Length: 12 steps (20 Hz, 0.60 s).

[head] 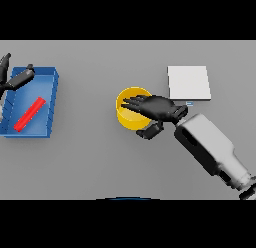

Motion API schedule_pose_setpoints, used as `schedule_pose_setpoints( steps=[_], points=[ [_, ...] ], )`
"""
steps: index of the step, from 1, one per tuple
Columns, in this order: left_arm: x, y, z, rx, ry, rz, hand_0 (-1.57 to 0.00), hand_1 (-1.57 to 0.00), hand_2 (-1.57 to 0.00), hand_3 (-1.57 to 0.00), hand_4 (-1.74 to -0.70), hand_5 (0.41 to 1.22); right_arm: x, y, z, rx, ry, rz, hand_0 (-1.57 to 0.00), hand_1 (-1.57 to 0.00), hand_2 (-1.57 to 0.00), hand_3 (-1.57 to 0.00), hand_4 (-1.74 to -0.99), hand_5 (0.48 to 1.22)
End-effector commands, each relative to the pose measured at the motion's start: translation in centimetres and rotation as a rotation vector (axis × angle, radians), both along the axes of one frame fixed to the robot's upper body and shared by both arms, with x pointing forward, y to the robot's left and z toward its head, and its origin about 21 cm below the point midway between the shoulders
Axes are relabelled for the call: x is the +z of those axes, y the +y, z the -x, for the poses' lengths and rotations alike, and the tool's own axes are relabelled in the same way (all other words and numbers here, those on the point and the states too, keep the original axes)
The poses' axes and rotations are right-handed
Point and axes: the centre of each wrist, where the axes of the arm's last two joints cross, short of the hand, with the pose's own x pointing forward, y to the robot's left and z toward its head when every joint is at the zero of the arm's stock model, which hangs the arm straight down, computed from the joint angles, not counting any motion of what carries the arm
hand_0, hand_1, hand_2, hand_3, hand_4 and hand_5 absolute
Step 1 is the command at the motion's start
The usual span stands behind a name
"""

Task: Pick up the red beaker and tilt it to pour out 1 green nut into yellow bowl. Pick up the yellow bowl and place it on the metallic measuring scale.

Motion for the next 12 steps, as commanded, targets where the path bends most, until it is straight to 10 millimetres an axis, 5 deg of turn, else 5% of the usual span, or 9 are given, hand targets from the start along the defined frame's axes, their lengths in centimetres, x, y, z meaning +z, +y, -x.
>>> schedule_pose_setpoints(
  steps=[1, 8, 12],
  points=[
    [0.0, 0.3, 0.1, 0.002, -0.008, 0.006, 0.0, 0.0, 0.0, 0.0, -0.8, 0.735, -0.1, 0.1, 0.0, -0.001, 0.006, 0.015, 0.0, 0.0, 0.0, 0.0, -1.288, 0.671],
    [0.3, 0.5, 0.1, 0.002, -0.01, -0.006, 0.0, 0.0, 0.0, 0.0, -0.79, 0.731, -0.4, 0.9, -0.8, 0.029, 0.034, 0.109, 0.0, 0.0, 0.0, 0.0, -1.304, 0.713],
    [0.2, 0.4, 0.1, -0.001, -0.004, 0.0, 0.0, 0.0, 0.0, 0.0, -0.79, 0.723, -0.5, 1.8, -0.7, 0.018, 0.021, 0.151, -0.09, -0.11, -0.13, -0.16, -1.362, 0.82]
  ],
)
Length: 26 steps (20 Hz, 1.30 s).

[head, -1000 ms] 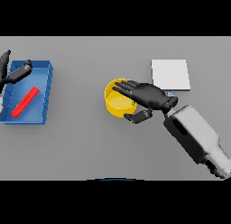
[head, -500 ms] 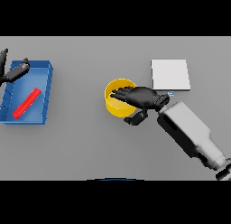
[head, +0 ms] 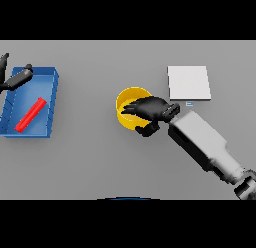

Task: Pick up the red beaker and tilt it to pour out 1 green nut into yellow bowl. Pick up the yellow bowl and place it on the metallic measuring scale.

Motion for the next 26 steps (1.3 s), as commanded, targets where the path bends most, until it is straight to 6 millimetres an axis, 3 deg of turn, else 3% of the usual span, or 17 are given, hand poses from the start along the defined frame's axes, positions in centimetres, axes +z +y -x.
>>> schedule_pose_setpoints(
  steps=[1, 4, 6, 7, 9, 15, 17, 20, 23, 26],
  points=[
    [0.1, 0.0, -0.1, 0.0, -0.004, 0.004, 0.0, 0.0, 0.0, 0.0, -0.79, 0.722, 0.2, -0.1, 0.0, 0.019, -0.002, 0.002, -0.26, -0.24, -0.23, -0.25, -1.387, 0.9],
    [0.1, 0.3, 0.2, 0.002, -0.019, 0.005, 0.0, 0.0, 0.0, 0.0, -0.8, 0.726, -0.1, -0.4, 0.2, 0.033, 0.032, 0.011, -0.89, -0.85, -0.81, -0.59, -1.534, 1.057],
    [0.0, 0.3, 0.3, 0.008, -0.018, 0.003, 0.0, 0.0, 0.0, 0.0, -0.8, 0.728, 0.1, -0.5, 0.0, 0.042, 0.063, 0.022, -1.14, -1.11, -1.09, -0.87, -1.604, 1.116],
    [0.0, 0.3, 0.2, 0.004, -0.017, 0.001, 0.0, 0.0, 0.0, 0.0, -0.8, 0.727, 0.2, -0.5, 0.0, 0.042, 0.065, 0.027, -1.22, -1.2, -1.18, -0.93, -1.628, 1.137],
    [-0.2, 0.1, 0.2, 0.006, -0.002, 0.006, 0.0, 0.0, 0.0, 0.0, -0.8, 0.726, 0.3, -0.9, -0.1, 0.04, 0.079, 0.018, -1.35, -1.33, -1.28, -1.09, -1.667, 1.167],
    [0.2, -0.3, 0.2, -0.002, -0.017, 0.005, 0.0, 0.0, 0.0, 0.0, -0.8, 0.725, 1.3, -1.0, 0.2, 0.021, 0.061, 0.026, -1.51, -1.51, -1.45, -1.19, -1.722, 1.207],
    [0.4, -0.1, 0.4, -0.001, -0.019, -0.001, 0.0, 0.0, 0.0, 0.0, -0.8, 0.724, 2.8, -1.7, -0.1, 0.022, 0.055, 0.011, -1.53, -1.53, -1.49, -1.19, -1.729, 1.212],
    [0.2, 0.1, 0.3, 0.005, -0.01, -0.009, 0.0, 0.0, 0.0, 0.0, -0.8, 0.721, 5.6, -2.2, 0.0, 0.033, 0.025, 0.004, -1.55, -1.55, -1.51, -1.38, -1.731, 1.216],
    [0.3, 0.2, 0.1, 0.004, -0.013, -0.005, 0.0, 0.0, 0.0, 0.0, -0.8, 0.72, 8.2, -2.2, -0.2, -0.012, -0.034, 0.012, -1.56, -1.56, -1.54, -1.34, -1.726, 1.219],
    [0.3, 0.1, 0.0, 0.005, -0.016, 0.008, 0.0, 0.0, 0.0, 0.0, -0.81, 0.723, 9.2, -2.8, 0.4, -0.042, -0.048, 0.011, -1.57, -1.57, -1.55, -1.26, -1.721, 1.219]
  ],
)
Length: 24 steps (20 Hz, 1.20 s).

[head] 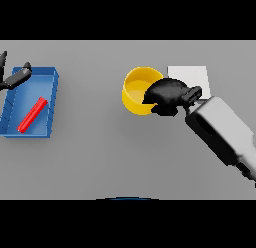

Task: Pick up the red beaker and tilt it to pour out 1 green nut into yellow bowl. Pick up the yellow bowl and place it on the metallic measuring scale.

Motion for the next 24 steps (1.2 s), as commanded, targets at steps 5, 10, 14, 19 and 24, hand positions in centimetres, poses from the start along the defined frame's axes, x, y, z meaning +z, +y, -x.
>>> schedule_pose_setpoints(
  steps=[5, 10, 14, 19, 24],
  points=[
    [1.0, 0.0, 0.4, -0.011, -0.022, -0.012, 0.0, 0.0, 0.0, 0.0, -0.8, 0.73, 1.7, -1.5, 0.2, -0.011, -0.067, 0.0, -1.57, -1.57, -1.57, -1.26, -1.719, 1.22],
    [0.8, -0.4, 0.8, -0.005, -0.009, -0.021, 0.0, 0.0, 0.0, 0.0, -0.8, 0.734, 2.8, -4.4, -2.0, -0.119, -0.132, 0.019, -1.57, -1.57, -1.57, -1.26, -1.719, 1.221],
    [1.1, -0.5, 0.8, 0.021, 0.008, -0.025, 0.0, 0.0, 0.0, 0.0, -0.82, 0.75, 2.5, -7.0, -3.7, -0.231, -0.131, 0.008, -1.57, -1.57, -1.57, -1.21, -1.72, 1.221],
    [1.4, -0.2, 1.2, 0.031, 0.009, -0.026, 0.0, 0.0, 0.0, 0.0, -0.83, 0.774, 0.6, -9.6, -5.5, -0.326, -0.126, 0.008, -1.57, -1.57, -1.57, -1.17, -1.72, 1.221],
    [1.2, 0.1, 1.0, 0.042, 0.025, -0.031, 0.0, 0.0, 0.0, 0.0, -0.82, 0.756, -1.7, -11.3, -6.7, -0.394, -0.108, 0.023, -1.57, -1.57, -1.57, -1.31, -1.723, 1.221]
  ],
)
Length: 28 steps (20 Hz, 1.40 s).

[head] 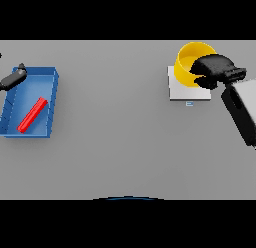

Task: Pick up the red beaker and tilt it to pour out 1 green nut into yellow bowl. Pick up the yellow bowl and place it on the metallic measuring scale.

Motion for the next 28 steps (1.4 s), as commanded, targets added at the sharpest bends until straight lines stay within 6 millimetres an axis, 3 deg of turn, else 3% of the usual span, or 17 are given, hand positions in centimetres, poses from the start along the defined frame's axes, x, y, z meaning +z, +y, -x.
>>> schedule_pose_setpoints(
  steps=[1, 7, 11, 13, 14, 15, 17, 20, 23, 28],
  points=[
    [-0.1, -0.2, 0.2, -0.014, -0.006, -0.002, 0.0, 0.0, 0.0, 0.0, -0.81, 0.757, -0.4, -0.4, 0.0, -0.001, -0.003, 0.001, -1.57, -1.57, -1.57, -1.36, -1.724, 1.221],
    [0.0, -0.2, 0.1, -0.011, -0.009, -0.002, 0.0, 0.0, 0.0, 0.0, -0.8, 0.729, -2.6, -0.5, -0.6, -0.046, 0.016, -0.004, -1.57, -1.5, -1.56, -1.5, -1.727, 1.221],
    [0.4, -0.3, -0.2, -0.012, -0.007, 0.003, 0.0, 0.0, 0.0, 0.0, -0.81, 0.734, -3.4, -0.3, -0.9, -0.056, 0.02, -0.023, -1.55, -1.42, -1.57, -1.48, -1.721, 1.221],
    [0.2, -0.5, -0.2, -0.017, -0.004, 0.003, 0.0, 0.0, 0.0, 0.0, -0.81, 0.74, -3.5, -0.4, -1.2, -0.053, 0.048, -0.037, -1.54, -1.41, -1.57, -1.17, -1.728, 1.221],
    [0.1, -0.7, -0.3, -0.021, -0.006, 0.004, 0.0, 0.0, 0.0, 0.0, -0.81, 0.745, -3.3, -0.3, -1.4, -0.068, 0.054, -0.033, -1.54, -1.44, -1.5, -1.02, -1.659, 1.221],
    [0.0, -0.7, -0.4, -0.017, 0.002, 0.004, 0.0, 0.0, 0.0, 0.0, -0.81, 0.745, -3.4, -0.3, -1.3, -0.086, 0.064, -0.032, -1.52, -1.35, -1.35, -0.91, -1.596, 1.134],
    [-0.1, -0.8, -0.4, -0.007, 0.007, 0.006, 0.0, 0.0, 0.0, 0.0, -0.81, 0.744, -3.4, -1.0, -1.3, -0.088, 0.074, -0.046, -0.98, -0.87, -0.95, -0.76, -1.504, 0.983],
    [-0.2, -0.4, -0.7, -0.001, 0.01, -0.004, 0.0, 0.0, 0.0, 0.0, -0.81, 0.74, -3.3, -1.0, -1.6, -0.089, 0.092, -0.042, -0.5, -0.44, -0.6, -0.64, -1.425, 0.851],
    [-0.2, -0.6, -1.1, -0.014, -0.003, 0.009, 0.0, 0.0, 0.0, 0.0, -0.81, 0.739, -3.8, -0.7, -1.6, -0.064, 0.104, -0.042, -0.25, -0.23, -0.39, -0.54, -1.385, 0.78],
    [0.0, -0.3, -1.0, -0.001, -0.001, 0.019, 0.0, 0.0, 0.0, 0.0, -0.82, 0.733, -3.8, -0.6, -1.8, -0.042, 0.119, -0.011, -0.08, -0.07, -0.17, -0.39, -1.325, 0.737]
  ],
)
